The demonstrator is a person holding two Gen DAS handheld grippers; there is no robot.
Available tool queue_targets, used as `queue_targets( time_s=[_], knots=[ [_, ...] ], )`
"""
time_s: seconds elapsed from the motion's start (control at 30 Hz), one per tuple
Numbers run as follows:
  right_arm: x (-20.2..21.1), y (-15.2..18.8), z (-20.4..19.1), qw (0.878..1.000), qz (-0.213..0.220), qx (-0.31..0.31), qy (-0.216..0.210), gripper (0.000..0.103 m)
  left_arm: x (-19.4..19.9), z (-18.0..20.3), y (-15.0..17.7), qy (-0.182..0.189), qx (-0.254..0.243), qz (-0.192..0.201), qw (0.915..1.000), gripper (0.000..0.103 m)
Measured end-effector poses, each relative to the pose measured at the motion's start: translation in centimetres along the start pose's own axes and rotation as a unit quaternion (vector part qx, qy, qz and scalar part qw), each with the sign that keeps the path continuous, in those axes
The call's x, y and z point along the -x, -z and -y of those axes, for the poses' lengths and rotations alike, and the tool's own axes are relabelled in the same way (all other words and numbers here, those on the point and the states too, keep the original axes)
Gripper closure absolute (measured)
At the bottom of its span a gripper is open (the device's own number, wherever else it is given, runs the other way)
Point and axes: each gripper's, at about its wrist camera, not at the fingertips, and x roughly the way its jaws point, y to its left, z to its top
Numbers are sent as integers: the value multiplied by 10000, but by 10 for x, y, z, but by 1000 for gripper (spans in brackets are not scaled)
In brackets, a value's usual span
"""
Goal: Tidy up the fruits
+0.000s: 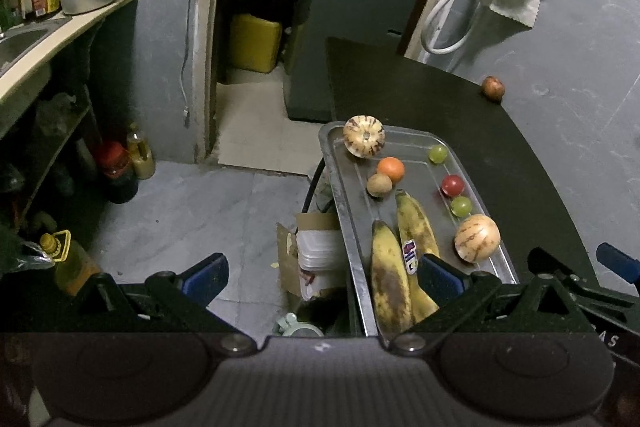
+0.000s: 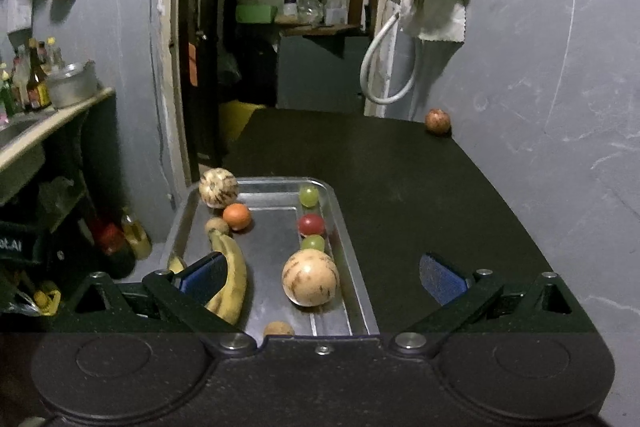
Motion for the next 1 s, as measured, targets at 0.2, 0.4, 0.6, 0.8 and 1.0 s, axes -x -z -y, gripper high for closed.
queue_targets(
  time_s=[0.2,0.4,0.6,0.8,1.0],
  knots=[
    [11,-4,14,9988,278,3,-412,1,11,14,7,-104,-88,129,9998,1],
    [17,-10,31,9958,398,-78,-819,1,27,27,12,-191,12,393,9990,1],
    [24,-9,40,9921,433,103,-1173,1,44,35,24,-461,15,646,9968,1],
    [28,-9,50,9907,442,150,-1281,1,58,43,39,-637,51,745,9952,1],
    [29,3,56,9906,219,312,-1314,1,71,45,54,-750,156,876,9932,1]
  ],
)
